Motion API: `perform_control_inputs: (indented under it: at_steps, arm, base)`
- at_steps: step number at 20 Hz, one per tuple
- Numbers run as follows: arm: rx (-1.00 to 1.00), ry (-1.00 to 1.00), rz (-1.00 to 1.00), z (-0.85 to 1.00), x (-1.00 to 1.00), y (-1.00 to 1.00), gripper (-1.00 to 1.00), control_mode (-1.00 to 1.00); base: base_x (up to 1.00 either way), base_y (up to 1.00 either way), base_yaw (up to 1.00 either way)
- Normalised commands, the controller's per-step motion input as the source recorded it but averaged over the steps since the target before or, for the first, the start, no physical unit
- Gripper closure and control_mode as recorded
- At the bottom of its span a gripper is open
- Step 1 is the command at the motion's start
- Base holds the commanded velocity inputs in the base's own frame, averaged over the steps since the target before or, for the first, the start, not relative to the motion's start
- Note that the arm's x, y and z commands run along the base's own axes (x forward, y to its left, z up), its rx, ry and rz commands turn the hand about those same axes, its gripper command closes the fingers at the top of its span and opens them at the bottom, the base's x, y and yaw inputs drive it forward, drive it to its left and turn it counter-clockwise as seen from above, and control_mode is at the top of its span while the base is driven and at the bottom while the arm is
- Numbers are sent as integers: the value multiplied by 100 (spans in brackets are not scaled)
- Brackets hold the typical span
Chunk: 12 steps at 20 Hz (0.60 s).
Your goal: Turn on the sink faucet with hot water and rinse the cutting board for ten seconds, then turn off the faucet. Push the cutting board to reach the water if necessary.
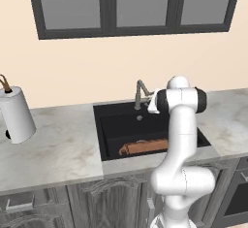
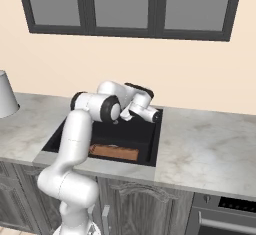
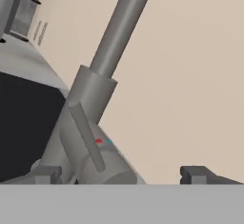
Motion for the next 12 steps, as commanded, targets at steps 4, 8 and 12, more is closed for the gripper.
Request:
perform_control_inputs:
  at_steps: [4, 8, 12]
  arm:
    - [0, 0, 0, 0, 10, 5, -100, -100]
    - [0, 0, 0, 0, 18, 8, -100, -100]
    - [1, 0, 0, 0, 22, 6, -100, -100]
  base:
    - [0, 0, 0]
    - [0, 0, 0]
    - [0, 0, 0]
